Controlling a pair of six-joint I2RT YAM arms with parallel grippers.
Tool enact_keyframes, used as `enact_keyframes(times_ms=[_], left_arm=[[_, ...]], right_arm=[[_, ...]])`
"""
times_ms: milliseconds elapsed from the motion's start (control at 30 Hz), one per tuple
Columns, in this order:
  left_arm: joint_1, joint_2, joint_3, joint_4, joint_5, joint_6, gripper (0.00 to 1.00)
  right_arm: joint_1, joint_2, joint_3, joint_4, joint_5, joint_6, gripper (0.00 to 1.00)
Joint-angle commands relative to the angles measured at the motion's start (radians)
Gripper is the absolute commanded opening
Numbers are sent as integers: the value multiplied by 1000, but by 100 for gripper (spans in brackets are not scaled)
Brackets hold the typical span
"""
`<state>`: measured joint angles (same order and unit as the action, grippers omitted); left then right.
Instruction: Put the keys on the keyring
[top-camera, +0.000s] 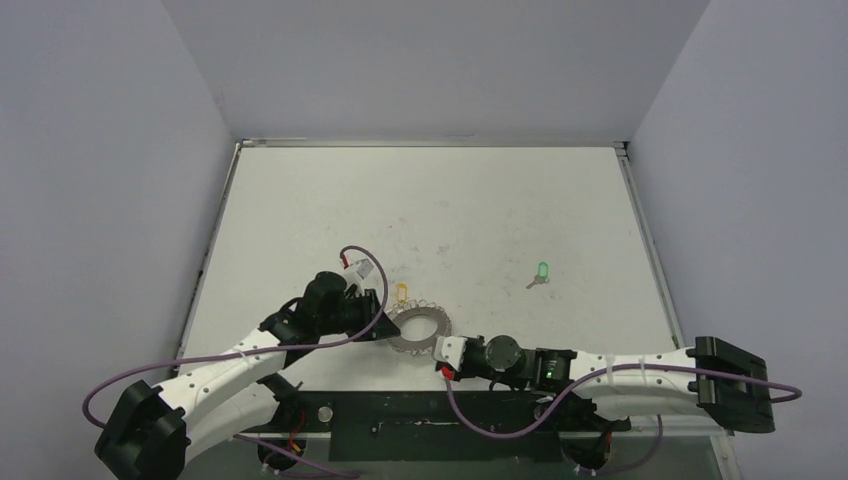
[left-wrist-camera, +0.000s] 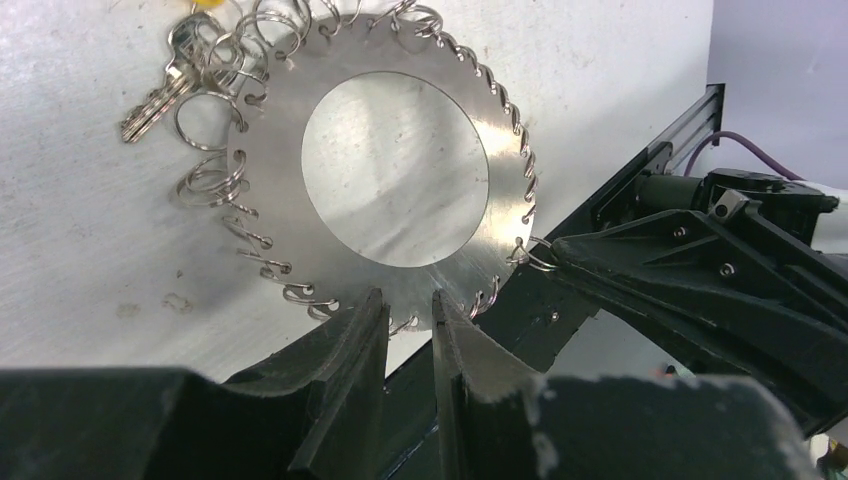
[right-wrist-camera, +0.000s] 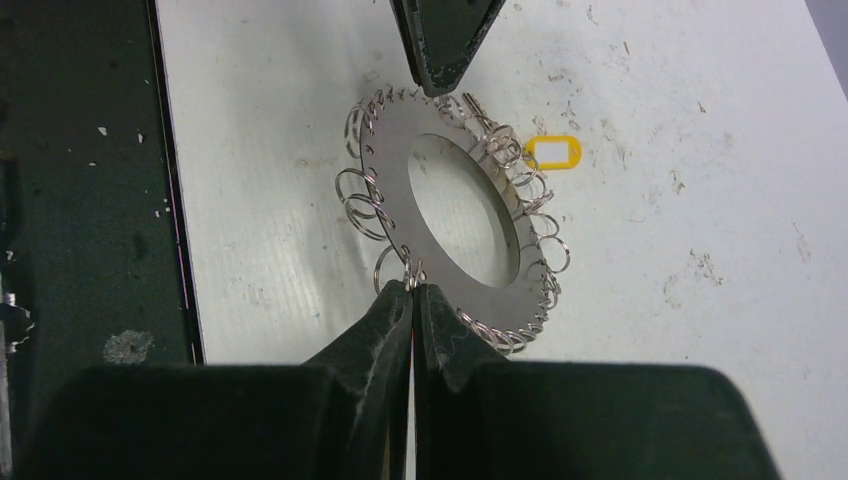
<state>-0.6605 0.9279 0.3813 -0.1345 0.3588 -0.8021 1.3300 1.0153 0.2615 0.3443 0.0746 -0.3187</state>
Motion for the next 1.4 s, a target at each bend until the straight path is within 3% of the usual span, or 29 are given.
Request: enact_keyframes(times_ms=[0, 300, 533, 667, 1167, 1367], left_arm=[[7, -33, 17, 95, 37, 49, 21], [7, -118, -9, 275, 64, 263, 26], [5, -188, -151, 622, 146, 422, 32], [-1, -219, -224, 772, 208, 549, 41], [-117, -151, -238, 825, 239, 770, 36], [-201, -153, -244, 801, 182, 796, 41]], right_arm=[[-40, -79, 14, -24, -117, 59, 0], [-149, -145, 109, -139, -304, 122, 0], [-280, -132, 188, -93, -515, 233, 0], [-311, -91, 237, -88, -610, 260, 0], [-345, -26, 282, -38, -677, 300, 0], [-353, -35, 269, -8, -684, 313, 0]])
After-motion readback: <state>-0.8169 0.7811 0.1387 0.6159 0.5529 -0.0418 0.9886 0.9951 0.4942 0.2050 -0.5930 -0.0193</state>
